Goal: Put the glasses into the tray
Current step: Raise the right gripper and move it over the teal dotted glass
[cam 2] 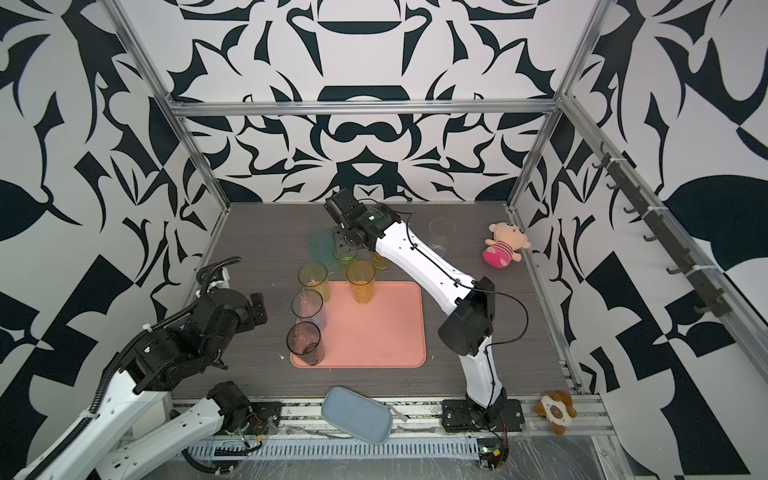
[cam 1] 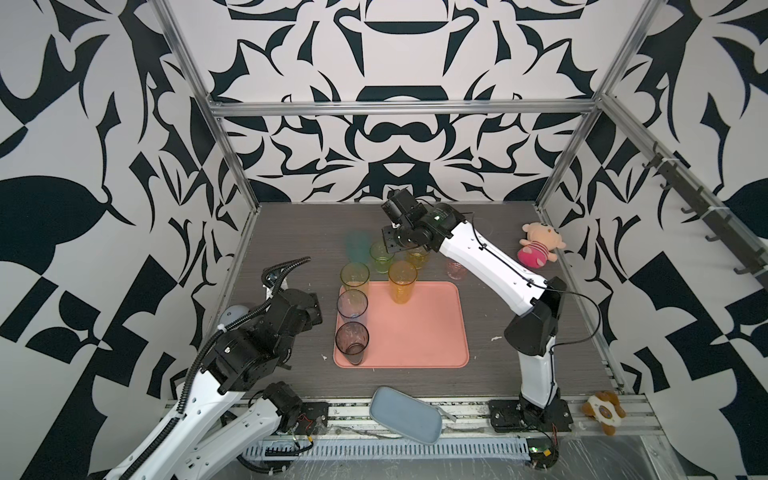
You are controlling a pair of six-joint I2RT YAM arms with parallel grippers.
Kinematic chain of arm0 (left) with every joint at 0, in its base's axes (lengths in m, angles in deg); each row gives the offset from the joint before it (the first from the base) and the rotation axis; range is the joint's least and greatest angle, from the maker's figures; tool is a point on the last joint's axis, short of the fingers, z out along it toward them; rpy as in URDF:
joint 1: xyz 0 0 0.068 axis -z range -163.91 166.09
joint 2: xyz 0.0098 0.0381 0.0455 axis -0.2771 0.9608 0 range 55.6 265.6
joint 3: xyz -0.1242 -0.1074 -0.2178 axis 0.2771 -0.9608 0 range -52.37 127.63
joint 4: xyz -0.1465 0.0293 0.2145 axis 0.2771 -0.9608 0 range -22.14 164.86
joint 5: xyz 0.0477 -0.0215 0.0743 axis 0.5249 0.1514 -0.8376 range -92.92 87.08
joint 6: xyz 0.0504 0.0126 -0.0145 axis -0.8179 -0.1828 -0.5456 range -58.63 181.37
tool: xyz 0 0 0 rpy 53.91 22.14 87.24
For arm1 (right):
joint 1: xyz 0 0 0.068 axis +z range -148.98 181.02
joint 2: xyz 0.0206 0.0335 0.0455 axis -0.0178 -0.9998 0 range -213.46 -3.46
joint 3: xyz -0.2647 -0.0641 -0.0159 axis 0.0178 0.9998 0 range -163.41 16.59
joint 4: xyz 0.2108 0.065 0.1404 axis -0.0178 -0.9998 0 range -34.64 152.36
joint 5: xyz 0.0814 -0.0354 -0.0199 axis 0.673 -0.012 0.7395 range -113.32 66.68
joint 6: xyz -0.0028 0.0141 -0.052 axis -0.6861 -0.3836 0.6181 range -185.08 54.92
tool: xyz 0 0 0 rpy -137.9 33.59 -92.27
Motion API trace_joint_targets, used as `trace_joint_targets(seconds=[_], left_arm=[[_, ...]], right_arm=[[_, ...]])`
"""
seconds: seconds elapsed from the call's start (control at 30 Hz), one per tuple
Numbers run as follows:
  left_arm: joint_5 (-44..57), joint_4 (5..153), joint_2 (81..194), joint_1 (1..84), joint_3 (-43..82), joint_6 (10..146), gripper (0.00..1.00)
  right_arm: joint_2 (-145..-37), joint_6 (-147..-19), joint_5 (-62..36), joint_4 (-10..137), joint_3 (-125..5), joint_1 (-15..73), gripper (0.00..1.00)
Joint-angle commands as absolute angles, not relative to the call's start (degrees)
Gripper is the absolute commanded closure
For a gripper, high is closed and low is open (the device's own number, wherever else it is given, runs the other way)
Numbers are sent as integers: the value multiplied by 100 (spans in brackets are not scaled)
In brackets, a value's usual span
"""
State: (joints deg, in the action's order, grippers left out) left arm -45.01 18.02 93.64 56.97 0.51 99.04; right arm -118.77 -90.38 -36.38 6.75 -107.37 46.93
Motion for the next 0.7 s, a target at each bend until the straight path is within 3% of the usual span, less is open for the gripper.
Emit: trace_joint_targets(seconds=[0.0,0.27,0.67], left_arm=[[-4621,1665,9314,5687,-16,9978,0],[-4614,1683,9221,5696,-25,9976,1],[-4618,1694,9138,5727,-47,9991,0]], right_arm=[[-11916,-8978,-3707,1066,-10989,4730,56],[-12116,-8959,-3783,1760,-10836,4822,55],[-13017,-8780,-3835,2088,-11665,4822,55]])
